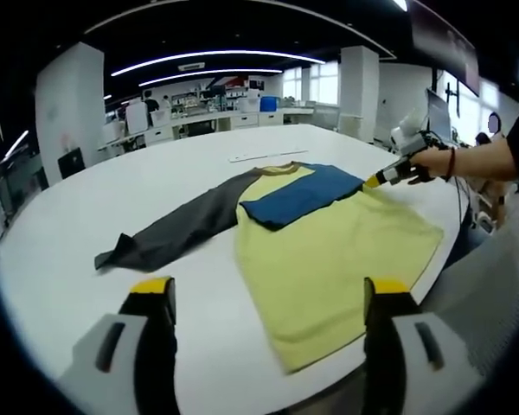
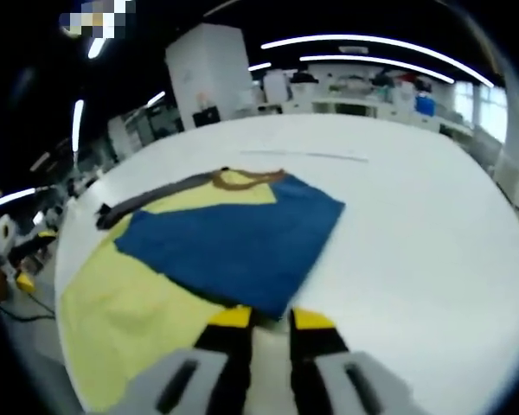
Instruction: Fold the garment on the visible template until the final outline fits inside the template.
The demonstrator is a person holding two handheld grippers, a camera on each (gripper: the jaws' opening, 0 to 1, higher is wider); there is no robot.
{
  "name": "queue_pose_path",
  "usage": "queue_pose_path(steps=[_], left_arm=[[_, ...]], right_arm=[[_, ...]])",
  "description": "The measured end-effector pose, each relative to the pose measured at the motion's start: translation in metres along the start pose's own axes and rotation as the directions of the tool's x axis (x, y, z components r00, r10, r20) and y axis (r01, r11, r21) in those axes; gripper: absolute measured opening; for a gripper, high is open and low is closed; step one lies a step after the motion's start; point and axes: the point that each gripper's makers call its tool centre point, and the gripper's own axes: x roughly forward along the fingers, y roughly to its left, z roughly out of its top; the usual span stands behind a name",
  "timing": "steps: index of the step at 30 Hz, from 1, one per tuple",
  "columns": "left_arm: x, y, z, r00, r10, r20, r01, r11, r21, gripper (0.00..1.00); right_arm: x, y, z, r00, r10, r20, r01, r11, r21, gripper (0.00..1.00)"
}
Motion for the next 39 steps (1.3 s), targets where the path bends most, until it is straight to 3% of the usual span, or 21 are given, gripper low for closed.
queue_pose_path(steps=[10, 12, 26, 32, 39], left_arm=[[0.001, 0.014, -0.007, 1.0, 0.003, -0.002, -0.003, 1.0, 0.002, 0.86], [0.001, 0.014, -0.008, 1.0, 0.001, -0.003, -0.001, 1.0, 0.002, 0.86], [0.003, 0.017, -0.01, 1.0, 0.0, -0.004, 0.0, 1.0, 0.002, 0.85], [0.002, 0.015, -0.01, 1.0, 0.0, -0.007, 0.0, 1.0, 0.005, 0.85], [0.003, 0.011, -0.01, 1.0, -0.005, -0.012, 0.005, 1.0, 0.012, 0.85]], right_arm=[[-0.004, 0.007, -0.002, 0.999, -0.025, -0.019, 0.025, 0.999, -0.02, 0.0], [-0.002, -0.003, -0.003, 0.999, -0.046, -0.028, 0.045, 0.998, -0.045, 0.0], [-0.016, -0.015, -0.002, 0.991, -0.12, -0.06, 0.11, 0.984, -0.14, 0.0], [-0.015, -0.034, 0.0, 0.982, -0.17, -0.082, 0.151, 0.969, -0.196, 0.0], [-0.021, -0.023, 0.003, 0.99, -0.127, -0.057, 0.122, 0.989, -0.083, 0.0]])
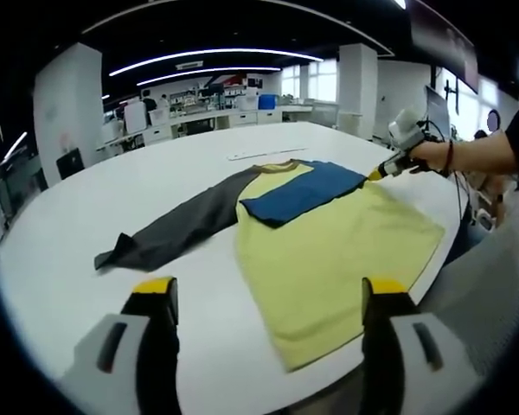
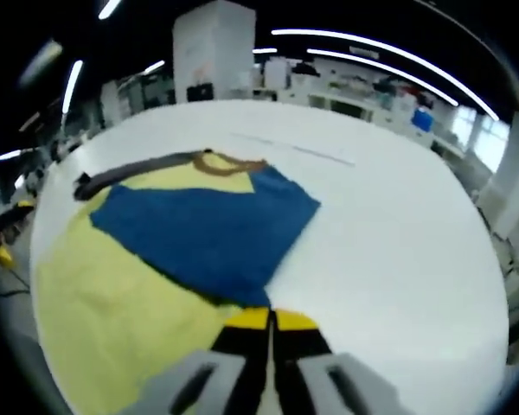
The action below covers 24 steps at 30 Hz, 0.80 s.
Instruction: Fold the garment on the visible template until the final outline fits inside the template.
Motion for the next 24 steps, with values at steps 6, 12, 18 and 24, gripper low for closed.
queue_pose_path(steps=[6, 12, 18, 24], left_arm=[[0.0, -0.001, 0.0, 1.0, 0.006, -0.007, -0.006, 1.0, 0.002, 0.84], [0.0, -0.007, 0.002, 1.0, 0.007, -0.021, -0.006, 1.0, 0.01, 0.83], [-0.003, -0.013, 0.007, 1.0, 0.019, -0.022, -0.019, 1.0, 0.008, 0.82], [-0.004, -0.017, 0.009, 0.999, 0.025, -0.028, -0.025, 1.0, 0.009, 0.82]], right_arm=[[-0.001, 0.003, 0.0, 1.0, 0.027, 0.008, -0.028, 0.997, 0.078, 0.02], [0.011, 0.001, -0.003, 0.999, 0.036, -0.001, -0.036, 0.997, 0.064, 0.07], [0.012, 0.005, -0.003, 1.0, 0.022, 0.003, -0.022, 0.998, 0.065, 0.0], [0.009, -0.003, -0.005, 0.999, -0.039, -0.017, 0.039, 0.999, -0.017, 0.0]])
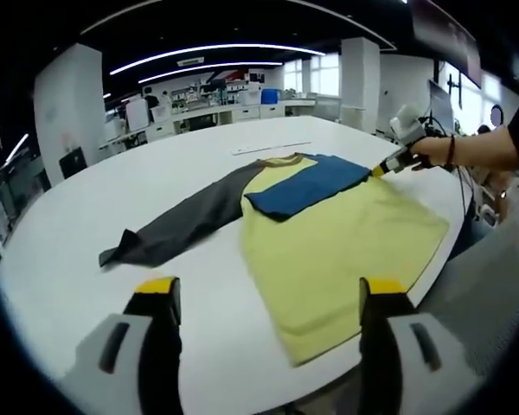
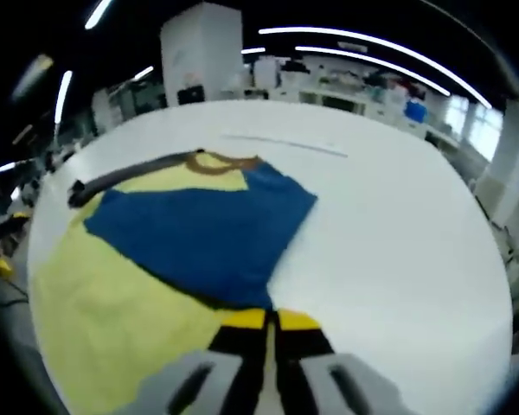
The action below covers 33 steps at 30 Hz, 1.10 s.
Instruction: Fold the garment on the visible template until the final outline fits inside the template.
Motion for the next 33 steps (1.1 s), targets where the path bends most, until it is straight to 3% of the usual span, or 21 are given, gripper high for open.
queue_pose_path(steps=[13, 25, 33], left_arm=[[-0.003, 0.009, 0.0, 1.0, 0.013, 0.001, -0.013, 1.0, -0.025, 0.82], [-0.007, 0.042, -0.003, 0.998, 0.061, 0.004, -0.061, 0.996, -0.059, 0.81], [-0.007, 0.057, 0.001, 0.995, 0.098, 0.014, -0.097, 0.991, -0.092, 0.78]], right_arm=[[0.002, -0.009, -0.002, 1.0, 0.005, -0.006, -0.005, 1.0, -0.002, 0.0], [0.0, -0.019, -0.004, 1.0, 0.017, -0.012, -0.017, 1.0, 0.005, 0.0], [0.003, -0.037, -0.005, 1.0, 0.011, -0.018, -0.011, 1.0, 0.015, 0.0]])
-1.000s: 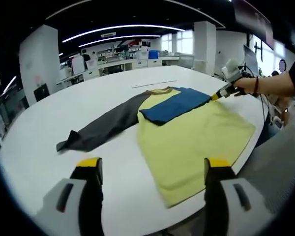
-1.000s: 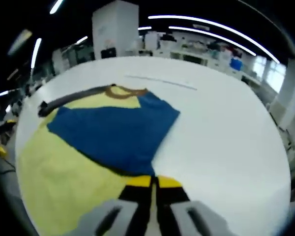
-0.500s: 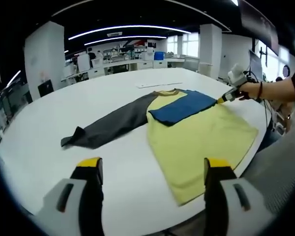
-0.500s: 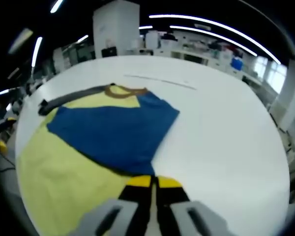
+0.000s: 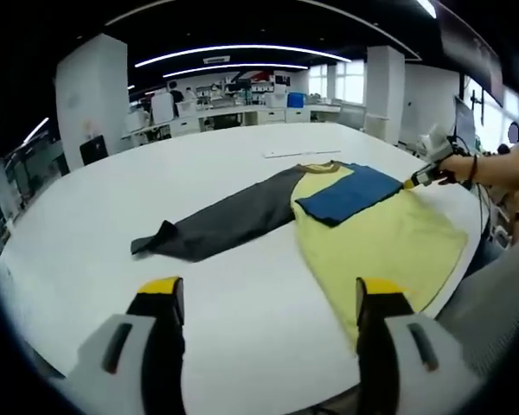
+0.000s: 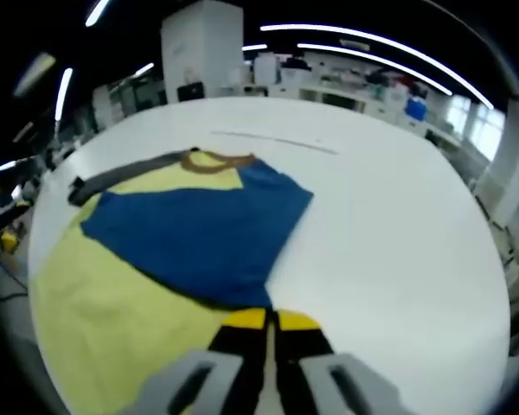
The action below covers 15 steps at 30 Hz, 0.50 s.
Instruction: Fold the garment on the visible template until the final outline fits inside the template.
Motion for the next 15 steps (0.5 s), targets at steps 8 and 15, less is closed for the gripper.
queue_pose_path(steps=[8, 15], left_arm=[[0.004, 0.013, 0.002, 1.0, 0.02, -0.008, -0.021, 0.999, -0.049, 0.76], [0.006, 0.023, 0.0, 0.999, 0.034, -0.019, -0.036, 0.996, -0.086, 0.75]], right_arm=[[-0.003, 0.005, -0.002, 0.999, 0.034, 0.012, -0.035, 0.998, 0.06, 0.02], [-0.012, 0.011, 0.005, 0.993, 0.094, 0.069, -0.101, 0.989, 0.109, 0.38]])
